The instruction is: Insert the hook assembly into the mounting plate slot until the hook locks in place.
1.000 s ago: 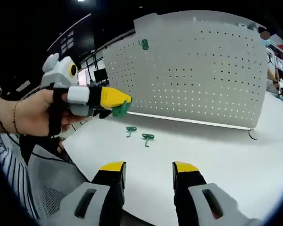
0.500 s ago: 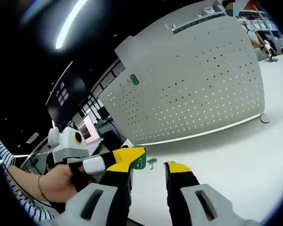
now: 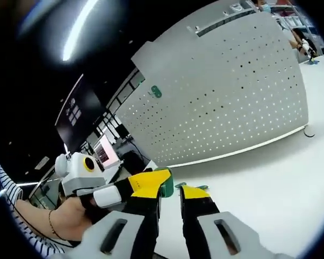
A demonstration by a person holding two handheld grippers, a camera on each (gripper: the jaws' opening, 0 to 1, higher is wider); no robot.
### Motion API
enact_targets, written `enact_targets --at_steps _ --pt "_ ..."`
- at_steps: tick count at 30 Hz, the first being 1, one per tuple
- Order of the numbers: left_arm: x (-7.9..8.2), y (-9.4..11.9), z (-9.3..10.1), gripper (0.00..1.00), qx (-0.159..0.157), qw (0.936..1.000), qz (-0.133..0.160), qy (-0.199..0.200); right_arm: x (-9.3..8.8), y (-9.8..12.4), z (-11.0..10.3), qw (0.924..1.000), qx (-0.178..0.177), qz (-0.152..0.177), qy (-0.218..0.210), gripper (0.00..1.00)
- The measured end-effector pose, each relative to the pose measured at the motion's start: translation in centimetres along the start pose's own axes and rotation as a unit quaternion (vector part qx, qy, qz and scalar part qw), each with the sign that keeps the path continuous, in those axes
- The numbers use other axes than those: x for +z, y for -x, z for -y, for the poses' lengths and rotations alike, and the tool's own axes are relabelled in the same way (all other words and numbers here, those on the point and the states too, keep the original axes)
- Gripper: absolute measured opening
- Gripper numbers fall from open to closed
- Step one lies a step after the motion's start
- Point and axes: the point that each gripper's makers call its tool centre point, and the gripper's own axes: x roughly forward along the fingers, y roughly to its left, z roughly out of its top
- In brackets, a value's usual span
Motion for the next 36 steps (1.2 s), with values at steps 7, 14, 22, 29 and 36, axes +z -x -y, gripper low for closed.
enact_targets --at_steps 7,14,22,29,36 --pt "-0.1 0.2 0.1 0.01 -0.006 1.0 -0.001 0.0 -0.2 0.0 -0.8 0.9999 0.015 0.002 -0.003 0.04" --pt "0.2 0.3 0.2 0.01 -0.011 0.9999 0.006 -0.005 0.1 0.0 -1.1 0.9998 0.017 0.007 -0.008 0.02" --pt "0.8 0.6 0.2 0.02 -0.016 0.9997 0.013 -0.012 0.3 -0.1 -1.7 0.9998 0.018 0.011 -0.003 0.01" --pt "1.8 1.5 -0.3 0.04 -0.003 0.9976 0.027 -0.063 0.6 -1.1 -2.8 0.9986 0.017 0.006 0.05 0.0" --pt "3.1 2.5 -1.4 0.15 0.013 0.9964 0.026 -0.079 1.4 -2.1 -3.8 0.9941 0.009 0.014 0.107 0.0"
